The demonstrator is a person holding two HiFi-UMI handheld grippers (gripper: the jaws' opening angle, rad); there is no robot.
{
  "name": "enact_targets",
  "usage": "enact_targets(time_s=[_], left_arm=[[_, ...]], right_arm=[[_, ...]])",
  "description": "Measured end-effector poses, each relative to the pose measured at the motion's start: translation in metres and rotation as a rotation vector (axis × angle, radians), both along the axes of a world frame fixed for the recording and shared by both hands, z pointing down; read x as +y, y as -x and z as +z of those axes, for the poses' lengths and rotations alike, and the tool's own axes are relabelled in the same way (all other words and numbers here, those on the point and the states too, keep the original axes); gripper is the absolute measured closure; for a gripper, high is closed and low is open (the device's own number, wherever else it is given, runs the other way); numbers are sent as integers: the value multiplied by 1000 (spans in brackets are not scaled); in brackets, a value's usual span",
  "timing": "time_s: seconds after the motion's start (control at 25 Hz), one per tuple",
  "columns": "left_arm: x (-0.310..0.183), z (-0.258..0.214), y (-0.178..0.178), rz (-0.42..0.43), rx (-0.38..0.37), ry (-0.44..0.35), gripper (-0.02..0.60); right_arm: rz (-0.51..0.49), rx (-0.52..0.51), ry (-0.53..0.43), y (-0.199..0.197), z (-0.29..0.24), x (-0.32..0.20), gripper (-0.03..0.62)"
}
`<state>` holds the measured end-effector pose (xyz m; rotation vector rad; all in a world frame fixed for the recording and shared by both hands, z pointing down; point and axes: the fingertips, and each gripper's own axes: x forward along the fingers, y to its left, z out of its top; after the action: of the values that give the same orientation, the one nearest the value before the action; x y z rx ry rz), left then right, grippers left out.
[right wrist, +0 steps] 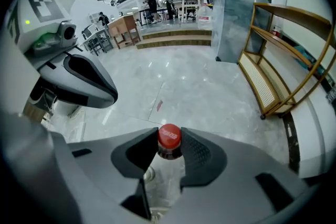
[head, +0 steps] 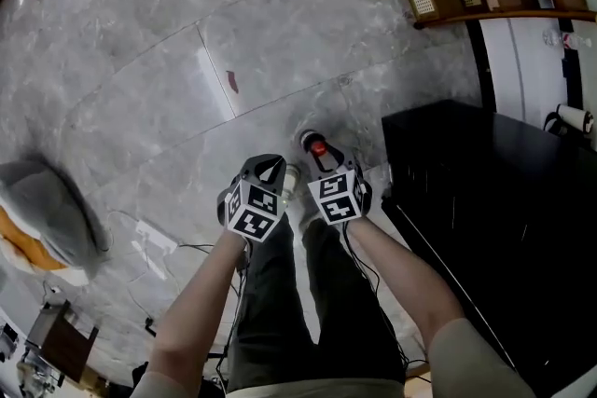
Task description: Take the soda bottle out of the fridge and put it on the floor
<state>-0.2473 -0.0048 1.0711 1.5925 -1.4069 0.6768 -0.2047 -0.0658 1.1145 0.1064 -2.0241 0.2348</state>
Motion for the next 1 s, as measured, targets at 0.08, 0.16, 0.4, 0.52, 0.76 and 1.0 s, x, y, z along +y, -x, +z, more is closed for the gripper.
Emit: enact_targets(time_s=[0.08,0.16,0.4,0.52,0.76,1.0], left_arm=[[2,25,-5,1,13,6,574],[5,51,-9,18,9,17,574],[21,120,-18,-22,58,72,574],[29,147,-23,-61,90,96,574],[45,178,-34,-77,116,124,574],[42,186,-40,-81,129,127,574]], right_arm=[[-15,12,2,-3,26,5,480],[-21,29,6,-6,52,9,480],[8,80,79,-18,129,27,479],[26,97,108,-21,164,36,480],[122,124,138,-33,215,39,480],[230,165,215,-46,232,38,477]])
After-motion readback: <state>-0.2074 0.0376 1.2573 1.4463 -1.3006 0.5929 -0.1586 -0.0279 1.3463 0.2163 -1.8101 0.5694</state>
